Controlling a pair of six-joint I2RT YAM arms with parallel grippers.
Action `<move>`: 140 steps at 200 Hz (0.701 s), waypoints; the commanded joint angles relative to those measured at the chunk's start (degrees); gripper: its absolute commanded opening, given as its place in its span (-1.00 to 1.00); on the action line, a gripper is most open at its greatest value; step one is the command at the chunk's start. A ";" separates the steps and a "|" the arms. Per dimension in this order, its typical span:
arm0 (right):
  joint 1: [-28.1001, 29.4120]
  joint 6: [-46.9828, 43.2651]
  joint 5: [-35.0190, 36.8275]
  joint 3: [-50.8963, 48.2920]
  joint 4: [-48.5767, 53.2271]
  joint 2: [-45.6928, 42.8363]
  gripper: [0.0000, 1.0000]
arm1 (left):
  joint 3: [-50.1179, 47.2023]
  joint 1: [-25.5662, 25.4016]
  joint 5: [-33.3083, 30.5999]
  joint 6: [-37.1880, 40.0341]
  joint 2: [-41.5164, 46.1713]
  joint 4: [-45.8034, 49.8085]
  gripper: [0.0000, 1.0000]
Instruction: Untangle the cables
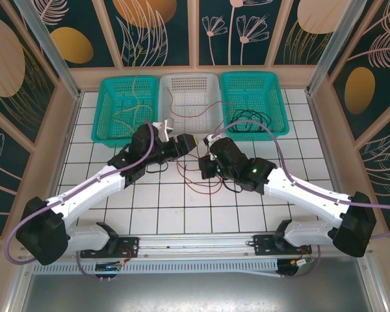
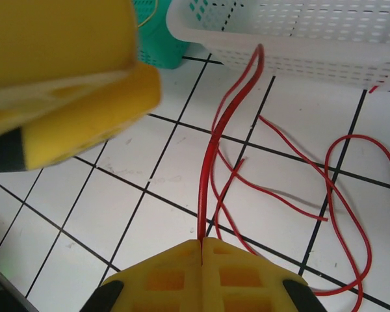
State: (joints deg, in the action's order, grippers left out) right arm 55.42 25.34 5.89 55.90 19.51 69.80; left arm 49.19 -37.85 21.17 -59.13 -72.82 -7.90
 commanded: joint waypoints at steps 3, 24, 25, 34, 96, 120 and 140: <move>1.35 -1.44 -0.22 3.32 -0.89 0.31 -1.00 | -1.23 -0.17 2.60 -5.26 -2.70 -4.83 0.11; 2.01 -1.52 0.35 4.19 -0.72 1.01 -1.00 | -1.50 -0.21 1.95 -6.13 -4.15 -3.29 0.06; 2.03 -1.57 0.35 4.25 -0.75 1.03 -1.00 | -1.53 -0.21 1.95 -6.24 -4.16 -3.36 0.06; 2.36 -1.61 0.38 4.45 -0.70 1.49 -1.00 | -2.06 -0.21 2.40 -7.29 -4.43 -4.94 0.04; 3.07 -1.44 7.48 7.21 3.76 -0.85 -0.92 | 5.95 -0.03 1.82 -2.99 -6.29 0.45 -0.92; 1.49 -0.81 19.42 10.73 10.03 -5.37 -0.28 | 13.38 -0.11 1.11 2.10 -6.23 7.81 -1.00; -4.14 0.85 24.06 12.68 14.69 -9.34 -0.07 | 18.34 0.04 1.06 4.18 -5.65 11.43 -1.00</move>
State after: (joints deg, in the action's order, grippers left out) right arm 56.40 24.43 18.26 64.47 26.94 66.67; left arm 61.43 -37.95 22.90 -59.99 -79.77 -2.48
